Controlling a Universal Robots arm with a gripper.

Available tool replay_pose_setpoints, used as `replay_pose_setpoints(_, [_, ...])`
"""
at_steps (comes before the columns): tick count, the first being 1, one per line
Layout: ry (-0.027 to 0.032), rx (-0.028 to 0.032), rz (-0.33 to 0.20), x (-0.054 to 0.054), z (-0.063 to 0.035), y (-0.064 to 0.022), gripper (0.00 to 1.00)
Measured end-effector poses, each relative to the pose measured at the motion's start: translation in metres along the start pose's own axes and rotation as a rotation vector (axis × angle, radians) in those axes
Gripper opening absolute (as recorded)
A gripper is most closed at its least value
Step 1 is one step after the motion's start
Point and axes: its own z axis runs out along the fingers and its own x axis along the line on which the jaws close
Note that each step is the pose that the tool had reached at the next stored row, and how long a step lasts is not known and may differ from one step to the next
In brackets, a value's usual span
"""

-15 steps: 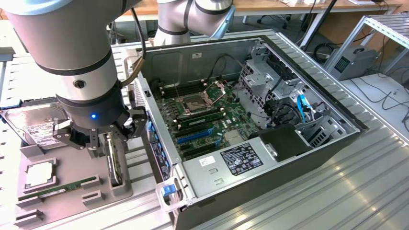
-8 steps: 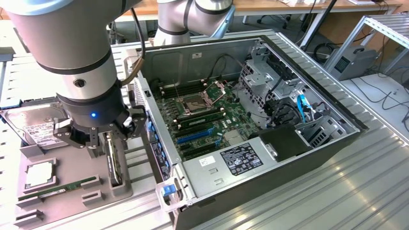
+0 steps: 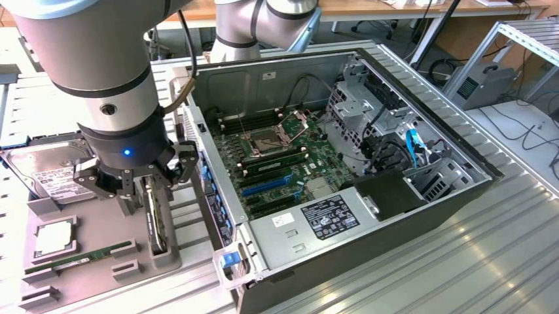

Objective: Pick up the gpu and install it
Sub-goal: 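Pick up the gpu and move the gpu toward the slot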

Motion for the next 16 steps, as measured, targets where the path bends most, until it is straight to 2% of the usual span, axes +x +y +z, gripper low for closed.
replay_pose_setpoints(7, [0.0000, -0.0001, 0.000, 0.004, 0.0048, 0.0112, 0.48])
replay_pose_setpoints(16, [0.0000, 0.0000, 0.000, 0.009, 0.0101, 0.0156, 0.48])
